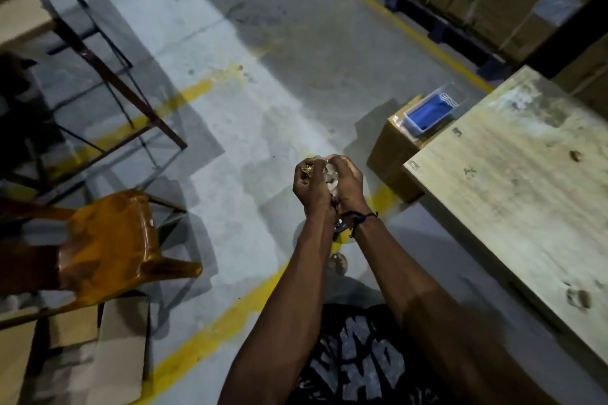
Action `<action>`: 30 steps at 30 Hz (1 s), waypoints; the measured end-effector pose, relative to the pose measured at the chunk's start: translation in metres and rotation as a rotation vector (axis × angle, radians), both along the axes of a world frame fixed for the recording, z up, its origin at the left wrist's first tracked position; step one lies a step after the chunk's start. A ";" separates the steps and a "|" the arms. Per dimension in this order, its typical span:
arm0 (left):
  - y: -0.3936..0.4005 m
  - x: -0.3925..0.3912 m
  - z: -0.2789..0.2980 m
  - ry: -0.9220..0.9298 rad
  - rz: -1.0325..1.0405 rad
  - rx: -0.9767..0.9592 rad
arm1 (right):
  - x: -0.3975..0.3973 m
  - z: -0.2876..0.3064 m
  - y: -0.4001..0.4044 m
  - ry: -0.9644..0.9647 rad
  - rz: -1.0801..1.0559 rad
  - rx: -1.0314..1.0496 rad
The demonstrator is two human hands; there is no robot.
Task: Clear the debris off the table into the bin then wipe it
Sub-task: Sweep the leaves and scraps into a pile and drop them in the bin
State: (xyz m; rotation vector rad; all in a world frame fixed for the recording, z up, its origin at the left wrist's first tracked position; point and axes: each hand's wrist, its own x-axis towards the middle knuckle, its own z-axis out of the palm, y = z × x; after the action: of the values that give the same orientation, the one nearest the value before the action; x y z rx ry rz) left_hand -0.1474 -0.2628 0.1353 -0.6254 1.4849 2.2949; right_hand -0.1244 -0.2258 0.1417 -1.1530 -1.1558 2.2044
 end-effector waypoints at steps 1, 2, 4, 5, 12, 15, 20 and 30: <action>0.004 -0.009 -0.007 -0.020 -0.008 -0.024 | -0.009 -0.007 0.004 -0.022 -0.017 -0.015; 0.009 -0.017 -0.014 -0.031 -0.020 -0.045 | -0.018 -0.016 0.008 -0.048 -0.032 -0.029; 0.017 -0.033 -0.034 -0.028 -0.074 -0.097 | -0.032 -0.034 0.016 -0.087 -0.070 -0.057; 0.020 -0.039 -0.043 -0.023 -0.105 -0.116 | -0.036 -0.040 0.019 -0.100 -0.088 -0.075; 0.048 -0.085 -0.134 -0.083 -0.281 -0.264 | -0.072 -0.123 0.043 -0.208 -0.252 -0.228; 0.060 -0.101 -0.189 -0.092 -0.398 -0.321 | -0.087 -0.175 0.053 -0.241 -0.357 -0.265; 0.079 -0.119 -0.313 -0.146 -0.560 -0.370 | -0.103 -0.281 0.071 -0.318 -0.492 -0.390; 0.090 -0.113 -0.558 -0.320 -0.682 -0.387 | -0.100 -0.522 0.086 -0.437 -0.611 -0.407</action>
State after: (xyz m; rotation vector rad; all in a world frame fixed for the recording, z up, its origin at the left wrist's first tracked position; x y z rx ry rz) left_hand -0.2606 -0.1732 -0.4226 -0.4544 1.6587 1.3484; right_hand -0.2244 -0.1394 -0.3800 -1.9210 -0.3824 1.7811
